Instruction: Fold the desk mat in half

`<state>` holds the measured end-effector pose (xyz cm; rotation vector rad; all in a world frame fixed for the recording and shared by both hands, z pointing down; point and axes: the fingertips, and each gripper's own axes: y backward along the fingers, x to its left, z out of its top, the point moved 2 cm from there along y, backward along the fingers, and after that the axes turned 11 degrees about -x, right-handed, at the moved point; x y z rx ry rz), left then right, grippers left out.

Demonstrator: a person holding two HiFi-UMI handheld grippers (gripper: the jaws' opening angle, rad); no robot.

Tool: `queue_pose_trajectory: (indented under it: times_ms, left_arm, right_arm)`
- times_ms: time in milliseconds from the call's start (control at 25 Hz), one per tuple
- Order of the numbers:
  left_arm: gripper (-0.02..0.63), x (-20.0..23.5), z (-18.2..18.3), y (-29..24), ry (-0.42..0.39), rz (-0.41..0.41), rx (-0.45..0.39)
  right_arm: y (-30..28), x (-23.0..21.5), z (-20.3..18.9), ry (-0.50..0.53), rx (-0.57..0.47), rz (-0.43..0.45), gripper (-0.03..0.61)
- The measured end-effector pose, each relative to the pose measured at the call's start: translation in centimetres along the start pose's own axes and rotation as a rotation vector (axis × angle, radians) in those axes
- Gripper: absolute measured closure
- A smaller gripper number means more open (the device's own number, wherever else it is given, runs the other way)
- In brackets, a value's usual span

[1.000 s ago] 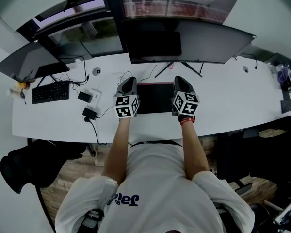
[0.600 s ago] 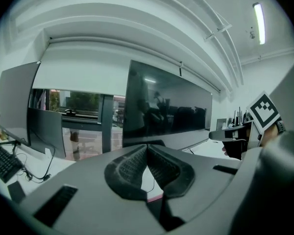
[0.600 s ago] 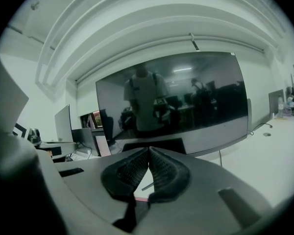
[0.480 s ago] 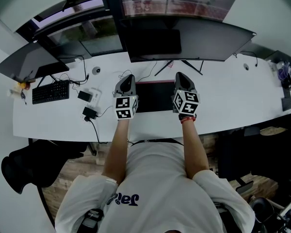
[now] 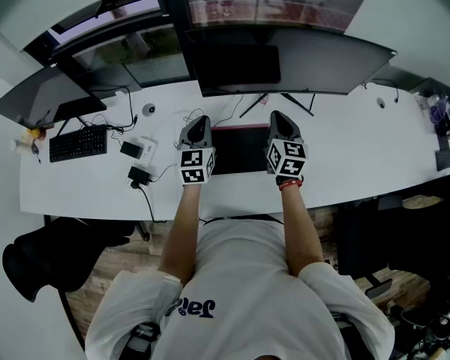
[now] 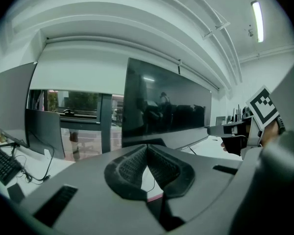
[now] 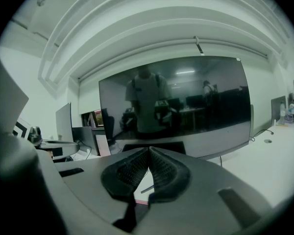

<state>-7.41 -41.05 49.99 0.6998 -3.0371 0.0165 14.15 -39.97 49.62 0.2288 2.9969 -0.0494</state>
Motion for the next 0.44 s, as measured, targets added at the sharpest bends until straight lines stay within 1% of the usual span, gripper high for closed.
queue_pose_trajectory:
  times_ms: [80,280,440]
  left_arm:
    - [0.594,-0.2,-0.2,0.0,0.004,-0.005,0.006]
    - [0.594,-1.3,-1.0,-0.4,0.003,-0.047,0.026]
    - [0.594,-1.7,-2.7,-0.8,0.026,-0.1,0.093]
  right_arm:
    - [0.0,0.1,-0.2,0.007,0.007,0.002,0.563]
    - [-0.4,0.1,-1.0,-0.004,0.029,0.011,0.563]
    - [-1.3,0.4,-3.3,-0.033,0.095,0.04,0.563]
